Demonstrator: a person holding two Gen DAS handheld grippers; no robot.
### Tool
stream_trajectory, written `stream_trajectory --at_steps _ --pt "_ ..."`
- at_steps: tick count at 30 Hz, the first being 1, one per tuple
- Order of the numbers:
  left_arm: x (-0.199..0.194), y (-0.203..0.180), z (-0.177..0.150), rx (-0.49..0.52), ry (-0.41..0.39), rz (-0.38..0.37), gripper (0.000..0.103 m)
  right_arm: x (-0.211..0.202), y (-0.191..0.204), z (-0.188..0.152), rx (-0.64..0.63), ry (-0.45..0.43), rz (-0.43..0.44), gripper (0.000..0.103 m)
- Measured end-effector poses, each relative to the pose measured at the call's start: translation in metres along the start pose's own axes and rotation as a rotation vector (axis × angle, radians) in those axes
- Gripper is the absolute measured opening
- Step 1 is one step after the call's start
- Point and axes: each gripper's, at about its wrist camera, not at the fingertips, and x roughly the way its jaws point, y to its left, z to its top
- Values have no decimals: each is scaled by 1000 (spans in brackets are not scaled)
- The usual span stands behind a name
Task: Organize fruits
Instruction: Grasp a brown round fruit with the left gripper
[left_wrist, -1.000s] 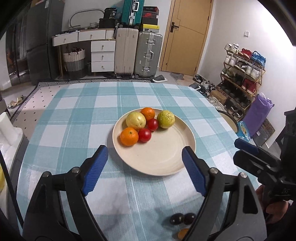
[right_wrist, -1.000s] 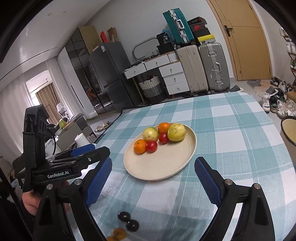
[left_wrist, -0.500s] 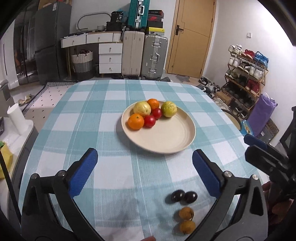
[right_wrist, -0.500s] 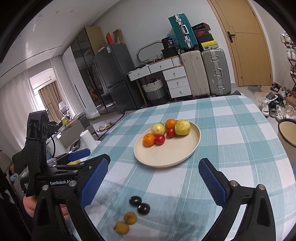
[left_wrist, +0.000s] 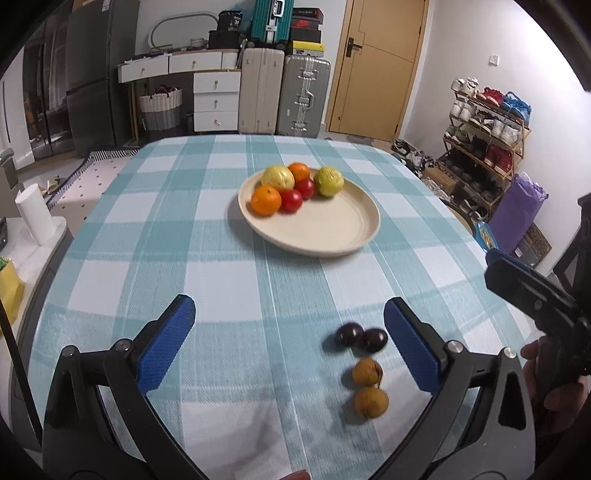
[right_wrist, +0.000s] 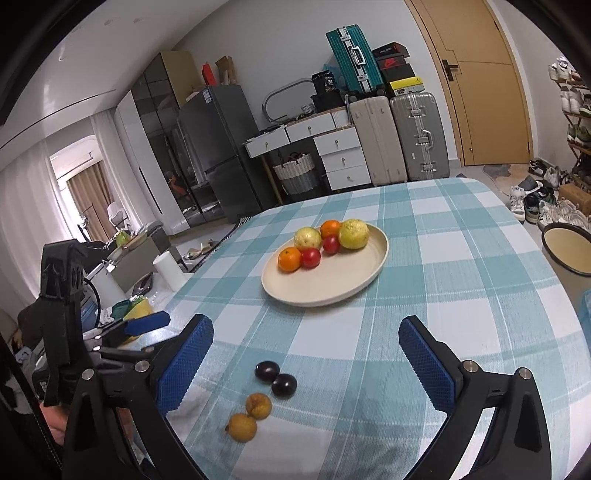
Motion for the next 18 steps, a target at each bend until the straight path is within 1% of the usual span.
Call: stream_trajectory --at_steps 5,11,15,18 --pt "4 -9 -19 16 50 -36 102 1 2 -10 -8 31 -26 103" --pt "15 -20 -41 38 121 -85 102 0 4 -20 -14 48 -27 103" --pt "23 -25 -53 51 156 -89 102 0 1 -25 6 57 -27 103" --pt "25 -27 -57 61 161 -88 102 0 0 -27 13 66 -31 103"
